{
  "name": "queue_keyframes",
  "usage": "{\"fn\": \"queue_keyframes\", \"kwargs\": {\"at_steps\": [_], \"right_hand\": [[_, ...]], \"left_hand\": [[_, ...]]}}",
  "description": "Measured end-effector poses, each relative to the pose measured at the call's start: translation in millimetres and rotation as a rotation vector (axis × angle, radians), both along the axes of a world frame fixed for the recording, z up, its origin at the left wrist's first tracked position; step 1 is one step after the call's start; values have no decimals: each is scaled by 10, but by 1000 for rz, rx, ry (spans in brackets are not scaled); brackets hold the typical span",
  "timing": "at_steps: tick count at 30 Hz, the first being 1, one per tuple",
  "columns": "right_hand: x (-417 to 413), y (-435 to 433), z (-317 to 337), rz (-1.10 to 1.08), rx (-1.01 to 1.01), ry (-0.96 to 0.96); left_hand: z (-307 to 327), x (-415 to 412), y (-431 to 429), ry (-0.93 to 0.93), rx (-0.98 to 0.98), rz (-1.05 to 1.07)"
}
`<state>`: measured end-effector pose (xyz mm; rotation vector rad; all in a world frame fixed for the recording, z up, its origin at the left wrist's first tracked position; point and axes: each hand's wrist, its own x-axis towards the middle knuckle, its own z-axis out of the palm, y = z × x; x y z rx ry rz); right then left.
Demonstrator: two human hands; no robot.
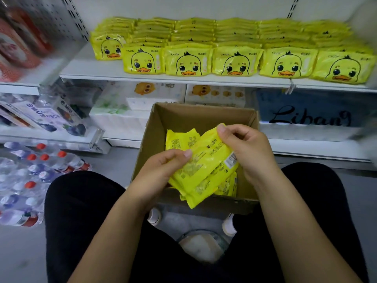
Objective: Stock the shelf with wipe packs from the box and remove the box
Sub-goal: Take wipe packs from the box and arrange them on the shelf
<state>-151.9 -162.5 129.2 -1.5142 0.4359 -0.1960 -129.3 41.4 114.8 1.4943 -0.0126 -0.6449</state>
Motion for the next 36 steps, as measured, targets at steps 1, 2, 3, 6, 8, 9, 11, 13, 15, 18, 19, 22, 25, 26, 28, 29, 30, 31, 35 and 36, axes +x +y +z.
{"fn": "queue_keyframes", "kwargs": {"at_steps": [1,2,3,6,8,9,11,13,15,18,19,22,25,26,28,29,30,31,35,36], "right_hand": [[5,-24,-11,-61,55,15],[11,-48,-20,-104,114,28],[10,-62,-20,-130,168,40],[-3,-45,-9,-169,306,47],[-6,-16,-8,-171,367,49],[-9,-3,-5,-169,387,51],[-6,-3,-14,-179,411,49],[-13,-2,-36,-212,432,48],[-25,10,-68,-251,444,44],[-42,34,-93,-279,450,34],[-44,45,-91,-281,455,29],[-10,81,-89,-278,493,36],[44,66,-91,-258,571,76],[55,49,-95,-247,596,85],[52,29,-89,-241,642,88],[42,20,-89,-241,664,88],[31,15,-100,-245,675,89],[15,13,-106,-247,684,101],[-12,-23,-124,-188,784,134],[-12,-20,-118,-173,803,125]], "left_hand": [[-25,-10,16,32,-31,37],[-47,-20,27,55,-58,77],[-65,-29,33,58,-73,112],[-103,-39,20,-3,-49,194],[-101,-28,-4,-52,-16,260],[-84,-21,-11,-68,-12,298],[-63,6,-19,-96,-8,340],[-86,49,5,-148,0,345],[-112,92,44,-218,18,345],[-117,140,82,-302,50,352],[-111,139,84,-307,47,361],[-103,113,57,-238,-3,400],[-144,88,-7,-61,-33,387],[-153,64,-31,1,-40,355],[-187,-5,-72,62,-41,291],[-212,-54,-92,66,-45,267],[-231,-100,-106,58,-53,253],[-254,-129,-118,40,-48,255],[-307,-108,-124,-32,-26,332],[-306,-89,-114,-21,-36,362]]}}
